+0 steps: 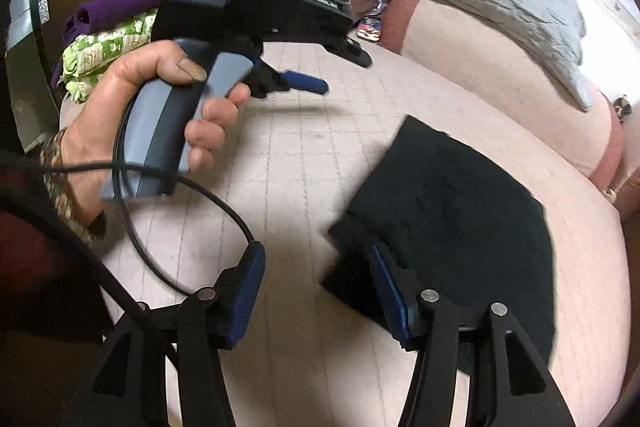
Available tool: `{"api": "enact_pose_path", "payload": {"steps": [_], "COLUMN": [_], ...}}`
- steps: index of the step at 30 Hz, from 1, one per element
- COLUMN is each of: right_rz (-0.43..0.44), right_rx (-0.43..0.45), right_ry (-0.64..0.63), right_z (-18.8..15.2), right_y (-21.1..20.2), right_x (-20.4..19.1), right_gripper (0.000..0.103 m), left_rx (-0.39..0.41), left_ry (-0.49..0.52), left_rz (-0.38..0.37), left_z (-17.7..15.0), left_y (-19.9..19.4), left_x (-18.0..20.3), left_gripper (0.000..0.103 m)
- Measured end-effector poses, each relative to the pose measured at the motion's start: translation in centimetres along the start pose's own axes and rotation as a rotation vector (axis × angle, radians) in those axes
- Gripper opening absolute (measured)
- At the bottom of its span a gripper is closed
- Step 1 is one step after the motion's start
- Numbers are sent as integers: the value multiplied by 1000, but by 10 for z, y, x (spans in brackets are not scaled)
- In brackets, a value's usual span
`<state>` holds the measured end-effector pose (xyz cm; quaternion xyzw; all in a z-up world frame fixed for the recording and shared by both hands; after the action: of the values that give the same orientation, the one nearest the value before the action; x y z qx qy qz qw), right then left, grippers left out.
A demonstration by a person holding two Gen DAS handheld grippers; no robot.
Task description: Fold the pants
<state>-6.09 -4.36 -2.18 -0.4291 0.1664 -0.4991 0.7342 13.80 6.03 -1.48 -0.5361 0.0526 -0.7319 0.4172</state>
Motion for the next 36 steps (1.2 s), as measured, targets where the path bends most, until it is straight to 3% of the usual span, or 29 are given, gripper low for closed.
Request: {"api": "enact_pose_path", "payload": {"steps": [5, 9, 11, 13, 14, 15, 19, 24, 27, 28, 31, 33, 36], "right_rz": [-110, -39, -1, 18, 19, 10, -54, -30, 52, 123, 208, 218, 241], "right_rx": [59, 72, 53, 19, 0, -13, -51, 35, 51, 34, -54, -130, -99], "right_ry": [197, 489, 603, 684, 708, 714, 654, 673, 729, 767, 876, 958, 1053], "right_z": [-6, -19, -33, -52, -63, -67, -75, -42, -17, -8, -5, -16, -15], "right_y": [-36, -35, -23, -9, -2, 3, 1, -19, -5, 10, 57, 87, 87], "right_x": [76, 137, 157, 170, 175, 180, 183, 209, 225, 229, 241, 250, 260], "right_gripper": [59, 59, 59, 59, 59, 59, 59, 59, 59, 60, 60, 59, 58], "left_rx": [-62, -144, -188, -249, -274, -286, -299, -228, -211, -227, -273, -272, -263], "left_ry": [151, 261, 283, 238, 207, 181, 258, 264, 250, 231, 210, 233, 253], "left_rz": [-4, -40, 25, 162, 218, 227, 242, 180, 167, 177, 188, 217, 224], "left_z": [-30, -63, -73, -80, -84, -88, -95, -78, -70, -73, -88, -94, -93], "left_y": [17, 43, 62, 82, 87, 89, 74, 47, 51, 56, 70, 75, 72], "left_x": [57, 94, 87, 58, 42, 33, 37, 46, 55, 50, 42, 36, 37], "left_gripper": [58, 69, 70, 69, 69, 72, 73, 73, 73, 73, 73, 73, 73]}}
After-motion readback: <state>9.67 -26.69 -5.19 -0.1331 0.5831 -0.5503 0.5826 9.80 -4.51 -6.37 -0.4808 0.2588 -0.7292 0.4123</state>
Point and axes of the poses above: each gripper's, at about its wrist camera, not at the fingertips, and y roughly the way its jaws point, x to its right, z to its top, the point moved 10 cm from there along y, roughly the way its jaws point, and after that the axes turned 2 degrees about -y, right-handed, at the moved point
